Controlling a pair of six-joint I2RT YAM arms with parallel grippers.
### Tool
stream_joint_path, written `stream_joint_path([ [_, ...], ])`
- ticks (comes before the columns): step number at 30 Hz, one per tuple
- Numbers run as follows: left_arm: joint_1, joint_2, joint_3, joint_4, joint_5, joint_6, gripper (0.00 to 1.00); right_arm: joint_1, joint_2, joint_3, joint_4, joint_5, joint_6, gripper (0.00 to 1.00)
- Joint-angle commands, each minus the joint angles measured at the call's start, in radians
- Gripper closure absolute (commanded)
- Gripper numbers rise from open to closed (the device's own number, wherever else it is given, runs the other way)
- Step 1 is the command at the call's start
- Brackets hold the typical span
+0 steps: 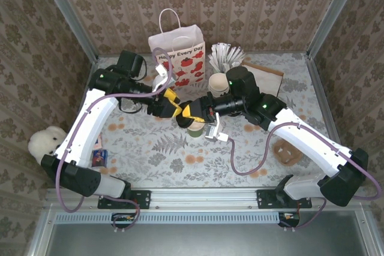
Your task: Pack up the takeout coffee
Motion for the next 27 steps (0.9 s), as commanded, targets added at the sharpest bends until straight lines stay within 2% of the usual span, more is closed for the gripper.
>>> stream_joint_path([
  [1, -0.004, 0.001, 0.019, -0.035, 0.032, 0.048, 0.45, 0.012, -0.015, 0.028, -0.020, -0.054, -0.350, 1.00],
  [7, -0.004, 0.017, 0.029, -0.047, 0.039, 0.058, 0.51, 0.027, -0.015, 0.026, -0.006, -0.051, -0.350, 1.00],
  [27, -0.004, 0.015, 0.003, -0.046, 0.048, 0.064, 0.57, 0.041, -0.016, 0.040, 0.024, -0.038, -0.352, 1.00],
])
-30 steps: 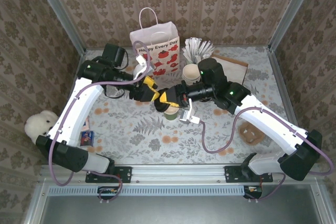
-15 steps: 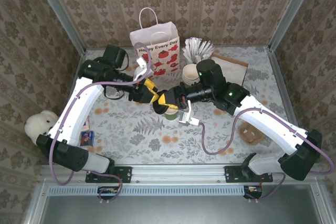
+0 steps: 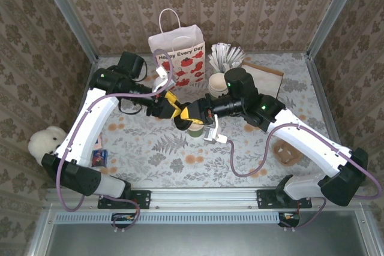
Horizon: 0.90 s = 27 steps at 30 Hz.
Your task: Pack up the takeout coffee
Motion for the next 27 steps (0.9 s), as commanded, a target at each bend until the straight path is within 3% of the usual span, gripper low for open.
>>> stream_joint_path([
  [1, -0.004, 0.009, 0.002, -0.004, 0.031, 0.027, 0.57, 0.016, -0.014, 0.033, 0.017, -0.038, -0.354, 1.00],
  [9, -0.004, 0.010, -0.008, 0.007, 0.051, 0.030, 0.66, 0.024, -0.004, 0.041, 0.020, -0.034, -0.356, 1.00],
  [27, -0.005, -0.004, -0.012, 0.043, 0.031, 0.018, 1.00, 0.030, 0.003, 0.046, 0.006, -0.014, -0.358, 1.00],
])
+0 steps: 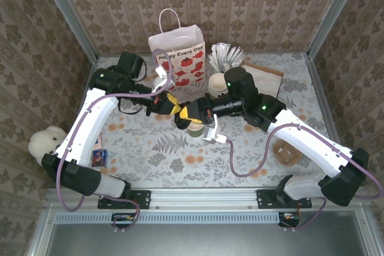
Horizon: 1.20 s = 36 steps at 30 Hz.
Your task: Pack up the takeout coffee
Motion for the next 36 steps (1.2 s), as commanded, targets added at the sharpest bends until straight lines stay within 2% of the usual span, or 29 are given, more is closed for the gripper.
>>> stream_joint_path([
  [1, -0.007, -0.008, -0.016, 0.057, 0.001, -0.015, 1.00, 0.020, 0.003, 0.027, 0.011, -0.032, -0.359, 1.00],
  [4, -0.006, -0.025, -0.035, 0.108, -0.041, -0.048, 1.00, 0.019, 0.002, 0.019, 0.012, -0.018, -0.362, 0.99],
  [6, -0.004, -0.034, -0.042, 0.132, -0.053, -0.064, 1.00, 0.019, 0.000, 0.013, 0.013, -0.006, -0.355, 0.89],
  [9, 0.004, -0.043, -0.049, 0.162, -0.061, -0.088, 1.00, 0.024, -0.009, 0.015, -0.001, 0.062, -0.271, 0.56],
  [12, 0.021, -0.051, -0.062, 0.203, -0.088, -0.127, 1.00, 0.036, -0.028, 0.014, -0.031, 0.222, -0.078, 0.25],
  [14, 0.044, -0.055, -0.076, 0.237, -0.104, -0.166, 1.00, 0.037, -0.058, -0.052, 0.066, 0.321, 0.082, 0.00],
  [18, 0.069, -0.065, -0.104, 0.301, -0.163, -0.252, 1.00, 0.060, -0.136, -0.162, 0.206, 0.487, 0.394, 0.00],
  [21, 0.069, -0.074, -0.131, 0.366, -0.242, -0.344, 1.00, 0.087, -0.200, -0.208, 0.292, 0.594, 0.778, 0.00],
  [23, 0.071, -0.085, -0.165, 0.422, -0.255, -0.421, 1.00, 0.113, -0.159, -0.139, 0.351, 0.710, 0.975, 0.00],
  [26, 0.063, -0.121, -0.245, 0.512, -0.266, -0.539, 1.00, 0.117, -0.076, 0.064, 0.173, 0.877, 1.334, 0.00],
  [28, 0.057, -0.150, -0.310, 0.564, -0.333, -0.616, 1.00, 0.117, -0.043, 0.125, 0.092, 1.001, 1.463, 0.00],
  [29, 0.052, -0.163, -0.340, 0.586, -0.375, -0.661, 1.00, 0.117, -0.043, 0.109, 0.105, 1.059, 1.522, 0.00],
  [31, 0.038, -0.172, -0.378, 0.605, -0.488, -0.738, 1.00, 0.114, -0.069, 0.027, 0.190, 1.119, 1.677, 0.00],
  [33, 0.014, -0.170, -0.386, 0.578, -0.559, -0.779, 1.00, 0.110, -0.103, -0.058, 0.250, 1.116, 1.826, 0.00],
  [36, -0.057, -0.153, -0.361, 0.491, -0.703, -0.836, 1.00, 0.085, -0.137, -0.130, 0.230, 1.096, 2.114, 0.00],
])
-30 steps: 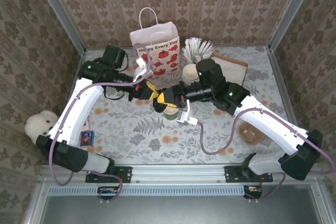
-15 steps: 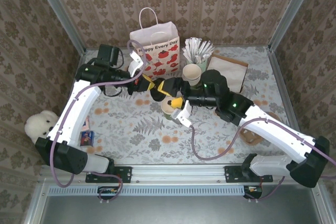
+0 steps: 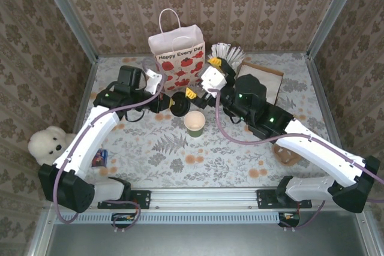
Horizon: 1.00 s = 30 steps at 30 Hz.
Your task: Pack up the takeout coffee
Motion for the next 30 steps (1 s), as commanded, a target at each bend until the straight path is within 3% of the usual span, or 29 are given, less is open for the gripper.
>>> stream_joint_path([
  [1, -0.079, 0.011, 0.027, -0.053, -0.221, -0.159, 1.00, -0.032, -0.024, -0.055, -0.053, 0.095, 0.512, 0.00],
  [4, -0.145, 0.066, 0.051, -0.130, -0.324, -0.348, 1.00, -0.107, -0.003, -0.034, -0.302, 0.117, 0.920, 0.00],
  [6, -0.175, 0.113, 0.049, -0.167, -0.334, -0.462, 1.00, -0.181, 0.016, -0.040, -0.416, -0.020, 1.090, 0.00],
  [10, -0.246, 0.193, 0.082, -0.232, -0.390, -0.555, 1.00, -0.273, 0.025, -0.181, -0.322, -0.298, 1.230, 0.00],
  [14, -0.292, 0.279, 0.160, -0.303, -0.453, -0.549, 1.00, -0.282, 0.046, -0.243, -0.303, -0.339, 1.218, 0.00],
  [18, -0.321, 0.317, 0.182, -0.240, -0.426, -0.563, 1.00, -0.285, 0.093, -0.255, -0.300, -0.434, 1.142, 0.00],
  [22, -0.325, 0.321, 0.185, -0.225, -0.470, -0.591, 1.00, -0.286, 0.116, -0.278, -0.278, -0.502, 1.118, 0.01],
  [30, -0.326, 0.348, 0.200, -0.234, -0.477, -0.591, 1.00, -0.304, 0.135, -0.323, -0.214, -0.533, 1.120, 0.02],
])
